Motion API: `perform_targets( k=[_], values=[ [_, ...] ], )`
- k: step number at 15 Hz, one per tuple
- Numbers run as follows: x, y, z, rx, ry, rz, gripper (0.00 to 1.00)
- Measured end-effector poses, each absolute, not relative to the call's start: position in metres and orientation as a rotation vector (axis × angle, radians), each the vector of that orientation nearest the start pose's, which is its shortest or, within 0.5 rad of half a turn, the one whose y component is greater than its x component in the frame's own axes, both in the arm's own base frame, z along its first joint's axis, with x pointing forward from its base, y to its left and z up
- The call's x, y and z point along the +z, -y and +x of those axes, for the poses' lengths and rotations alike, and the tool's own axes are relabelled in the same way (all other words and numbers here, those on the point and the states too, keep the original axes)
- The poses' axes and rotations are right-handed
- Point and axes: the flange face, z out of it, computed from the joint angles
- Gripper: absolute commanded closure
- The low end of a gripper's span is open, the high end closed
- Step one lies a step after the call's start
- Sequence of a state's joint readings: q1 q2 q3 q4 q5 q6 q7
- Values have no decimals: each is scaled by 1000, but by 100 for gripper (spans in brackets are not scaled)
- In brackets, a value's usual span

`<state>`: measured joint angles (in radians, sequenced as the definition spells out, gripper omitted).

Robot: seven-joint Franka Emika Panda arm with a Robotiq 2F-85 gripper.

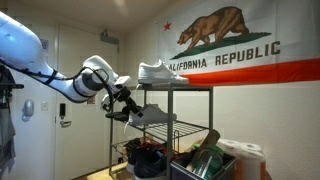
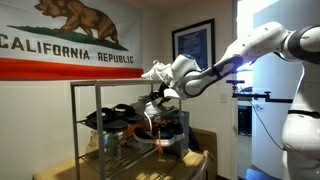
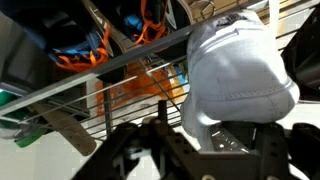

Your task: Move the right and left white shoes to the first shelf respectively

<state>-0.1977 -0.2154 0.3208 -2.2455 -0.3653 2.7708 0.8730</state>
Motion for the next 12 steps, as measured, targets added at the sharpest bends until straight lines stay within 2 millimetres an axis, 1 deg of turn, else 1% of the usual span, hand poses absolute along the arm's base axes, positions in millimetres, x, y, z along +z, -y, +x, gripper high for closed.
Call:
perform_targets(
  k=[3,5,6,7,10,12],
  values=[
    [538,-91,527,-1140,-638,-2815,92],
    [543,-93,528,-1117,-650,-2834,97],
    [546,-94,529,-1102,-658,-2844,98],
    [548,-94,528,-1079,-670,-2857,94],
    [552,-88,528,-1010,-692,-2887,94],
    [557,-85,523,-954,-686,-2922,94]
  ],
)
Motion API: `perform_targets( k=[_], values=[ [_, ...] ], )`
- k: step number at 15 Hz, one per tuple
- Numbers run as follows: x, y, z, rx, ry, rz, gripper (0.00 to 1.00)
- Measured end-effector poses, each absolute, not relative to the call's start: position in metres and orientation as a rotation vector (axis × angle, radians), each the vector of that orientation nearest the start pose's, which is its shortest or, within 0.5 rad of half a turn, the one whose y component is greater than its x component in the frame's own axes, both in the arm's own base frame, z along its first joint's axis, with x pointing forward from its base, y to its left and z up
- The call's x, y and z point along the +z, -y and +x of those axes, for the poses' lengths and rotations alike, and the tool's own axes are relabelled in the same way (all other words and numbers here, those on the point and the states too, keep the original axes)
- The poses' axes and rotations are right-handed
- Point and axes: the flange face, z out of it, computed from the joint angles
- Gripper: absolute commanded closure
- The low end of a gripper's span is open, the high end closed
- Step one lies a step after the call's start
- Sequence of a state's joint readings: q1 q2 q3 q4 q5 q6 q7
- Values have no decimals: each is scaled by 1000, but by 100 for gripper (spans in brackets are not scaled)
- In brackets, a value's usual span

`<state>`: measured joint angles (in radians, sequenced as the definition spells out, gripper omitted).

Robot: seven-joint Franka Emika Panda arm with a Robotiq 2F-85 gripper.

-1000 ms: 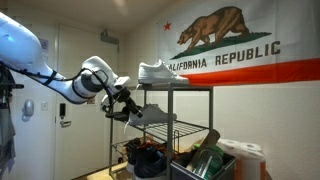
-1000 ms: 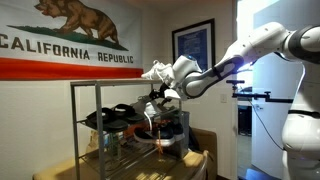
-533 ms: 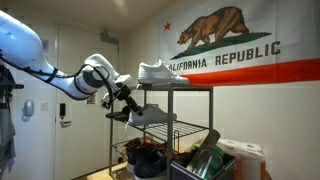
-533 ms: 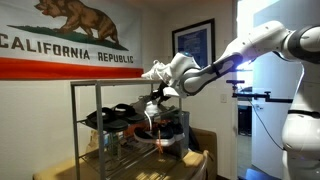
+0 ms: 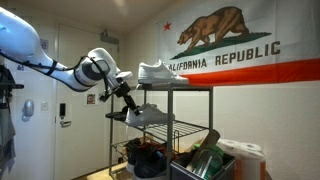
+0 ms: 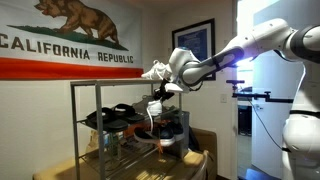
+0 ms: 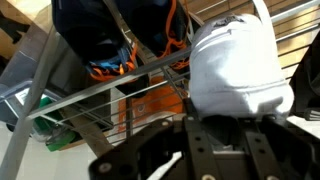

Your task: Move the right and left white shoes to the first shelf respectively

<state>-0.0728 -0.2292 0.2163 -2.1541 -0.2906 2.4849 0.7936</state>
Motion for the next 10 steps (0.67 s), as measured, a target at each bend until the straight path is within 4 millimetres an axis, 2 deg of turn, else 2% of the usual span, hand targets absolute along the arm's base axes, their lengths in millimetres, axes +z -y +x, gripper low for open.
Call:
perform_targets(
  k=[5,10],
  values=[
    [578,-80,491,-792,-599,-3063,94],
    [622,-76,434,-663,-471,-3205,94]
  ],
)
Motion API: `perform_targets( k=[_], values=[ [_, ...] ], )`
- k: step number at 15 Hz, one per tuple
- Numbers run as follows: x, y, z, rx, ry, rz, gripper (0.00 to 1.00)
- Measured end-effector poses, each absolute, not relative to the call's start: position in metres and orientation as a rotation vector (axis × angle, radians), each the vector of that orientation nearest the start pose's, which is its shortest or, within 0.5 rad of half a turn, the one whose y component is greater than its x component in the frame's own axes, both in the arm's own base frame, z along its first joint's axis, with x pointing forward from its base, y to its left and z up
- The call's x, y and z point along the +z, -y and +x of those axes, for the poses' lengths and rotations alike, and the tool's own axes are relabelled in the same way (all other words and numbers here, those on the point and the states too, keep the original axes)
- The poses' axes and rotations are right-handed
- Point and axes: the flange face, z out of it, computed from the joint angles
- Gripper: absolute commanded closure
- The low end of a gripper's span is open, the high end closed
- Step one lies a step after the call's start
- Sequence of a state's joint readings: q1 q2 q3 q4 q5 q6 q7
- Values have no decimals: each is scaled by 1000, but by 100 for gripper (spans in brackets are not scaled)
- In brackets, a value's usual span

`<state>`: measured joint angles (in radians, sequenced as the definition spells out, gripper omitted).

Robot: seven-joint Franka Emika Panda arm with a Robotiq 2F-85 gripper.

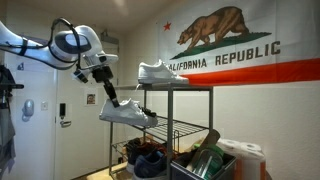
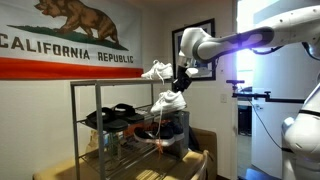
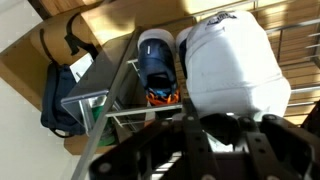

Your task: Move the right and left white shoes to the first shelf respectively

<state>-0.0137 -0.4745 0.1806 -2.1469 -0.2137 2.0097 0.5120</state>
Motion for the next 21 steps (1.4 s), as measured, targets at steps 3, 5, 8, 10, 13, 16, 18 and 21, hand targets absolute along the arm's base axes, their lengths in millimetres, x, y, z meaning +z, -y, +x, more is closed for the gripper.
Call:
perform_targets(
  k=[3,5,8,10,13,16,18,21],
  values=[
    [655,-70,398,-652,-431,-3249,94],
    [676,-67,379,-690,-402,-3251,94],
    [705,-67,358,-764,-355,-3235,94],
    [723,-72,348,-812,-320,-3205,94],
    [750,-78,340,-880,-276,-3161,94],
    [779,-82,331,-937,-272,-3127,94],
    [797,-82,326,-951,-280,-3117,94],
    [827,-83,323,-1006,-282,-3083,94]
  ],
)
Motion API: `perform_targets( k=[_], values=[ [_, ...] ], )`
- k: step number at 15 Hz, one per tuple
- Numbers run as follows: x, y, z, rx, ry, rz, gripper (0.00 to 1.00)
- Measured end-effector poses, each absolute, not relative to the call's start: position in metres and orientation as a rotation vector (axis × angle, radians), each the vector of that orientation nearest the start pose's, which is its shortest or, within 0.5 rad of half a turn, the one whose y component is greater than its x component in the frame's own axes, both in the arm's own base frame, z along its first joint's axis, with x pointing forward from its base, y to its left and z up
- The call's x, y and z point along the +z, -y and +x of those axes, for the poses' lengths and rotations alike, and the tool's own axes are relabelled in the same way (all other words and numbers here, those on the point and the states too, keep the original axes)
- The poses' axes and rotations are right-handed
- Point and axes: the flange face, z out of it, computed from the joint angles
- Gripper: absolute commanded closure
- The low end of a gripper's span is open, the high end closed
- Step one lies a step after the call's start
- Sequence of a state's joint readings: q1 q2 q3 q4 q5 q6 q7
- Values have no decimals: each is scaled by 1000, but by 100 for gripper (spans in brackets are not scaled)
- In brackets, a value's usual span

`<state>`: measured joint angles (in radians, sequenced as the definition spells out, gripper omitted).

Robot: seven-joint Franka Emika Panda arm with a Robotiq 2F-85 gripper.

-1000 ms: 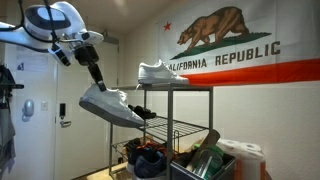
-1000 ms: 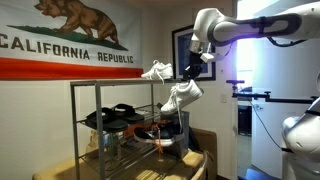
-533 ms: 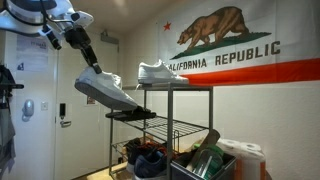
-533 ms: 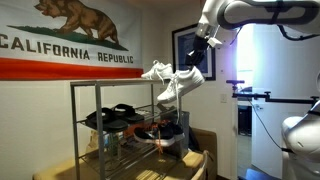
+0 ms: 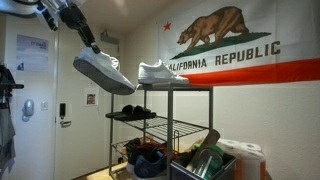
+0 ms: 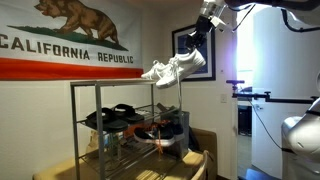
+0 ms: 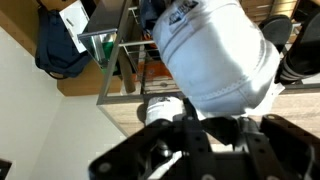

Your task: Move the right and left white shoes to the first shelf respectively

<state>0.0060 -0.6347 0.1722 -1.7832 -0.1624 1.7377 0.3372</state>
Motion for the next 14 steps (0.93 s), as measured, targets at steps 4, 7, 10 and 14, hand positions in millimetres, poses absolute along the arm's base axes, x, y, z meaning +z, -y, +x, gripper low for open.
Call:
perform_targets(
  k=[4,7,10,14],
  values=[
    [860,-84,337,-1065,-286,-3019,94],
    [880,-81,357,-1082,-308,-2974,94],
    [897,-76,378,-1068,-359,-2948,94],
    [916,-67,400,-1038,-449,-2911,93]
  ],
)
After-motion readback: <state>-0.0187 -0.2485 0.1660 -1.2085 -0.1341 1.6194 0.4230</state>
